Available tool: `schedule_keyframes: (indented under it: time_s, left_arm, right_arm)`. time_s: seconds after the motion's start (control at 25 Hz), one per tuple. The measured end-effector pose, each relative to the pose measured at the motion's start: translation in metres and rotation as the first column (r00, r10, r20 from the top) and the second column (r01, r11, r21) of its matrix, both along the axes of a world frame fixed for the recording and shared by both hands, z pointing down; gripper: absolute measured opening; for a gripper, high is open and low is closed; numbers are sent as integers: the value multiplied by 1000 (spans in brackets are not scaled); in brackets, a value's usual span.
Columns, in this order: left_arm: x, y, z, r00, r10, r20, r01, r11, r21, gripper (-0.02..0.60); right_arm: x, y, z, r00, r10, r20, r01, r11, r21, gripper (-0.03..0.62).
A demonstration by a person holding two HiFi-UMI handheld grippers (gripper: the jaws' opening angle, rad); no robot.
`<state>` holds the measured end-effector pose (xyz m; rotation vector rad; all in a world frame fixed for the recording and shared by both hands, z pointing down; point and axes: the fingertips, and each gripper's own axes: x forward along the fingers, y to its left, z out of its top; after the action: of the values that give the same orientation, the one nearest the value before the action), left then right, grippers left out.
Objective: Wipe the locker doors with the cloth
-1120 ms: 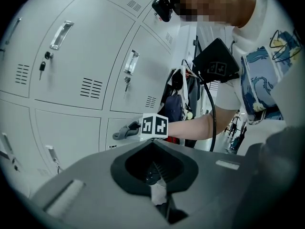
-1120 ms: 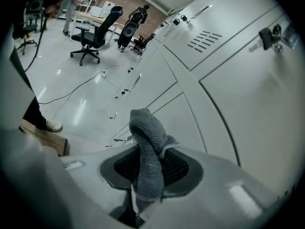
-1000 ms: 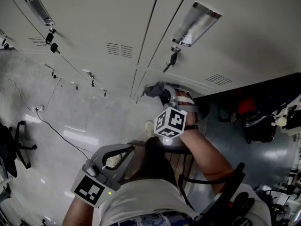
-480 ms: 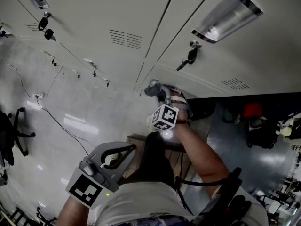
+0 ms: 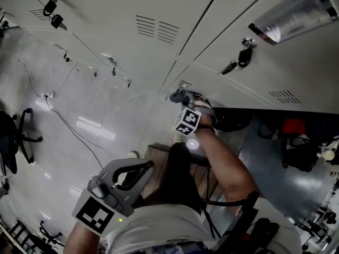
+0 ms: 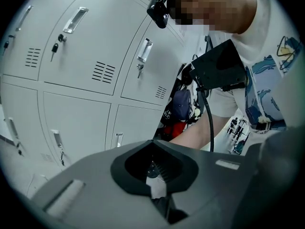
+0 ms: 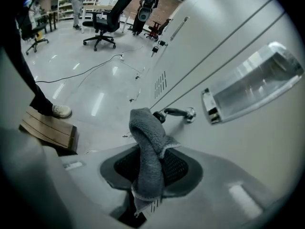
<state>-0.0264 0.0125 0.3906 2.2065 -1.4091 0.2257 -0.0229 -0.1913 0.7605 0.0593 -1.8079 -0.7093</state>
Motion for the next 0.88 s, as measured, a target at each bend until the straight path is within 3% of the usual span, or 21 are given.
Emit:
schedule_keyframes:
  time_s: [0.44,0.64,0.88]
  left_arm:
    - [0,-1,9,1000,-16,-2,16,1000,-15,3]
    - [0,0,-1,1000,-4,-7,4,1000,11,3]
    - [3,-4,-20,1000,14,-8,-14,998,65,3]
  right_arm:
    - [0,-2,59,993,37,-112,-43,998,-56,110]
    - [-1,6,26,996,45,-71,-49,997,-52,112]
    - [0,18,-55,997,34,68,-32,999,-30,112]
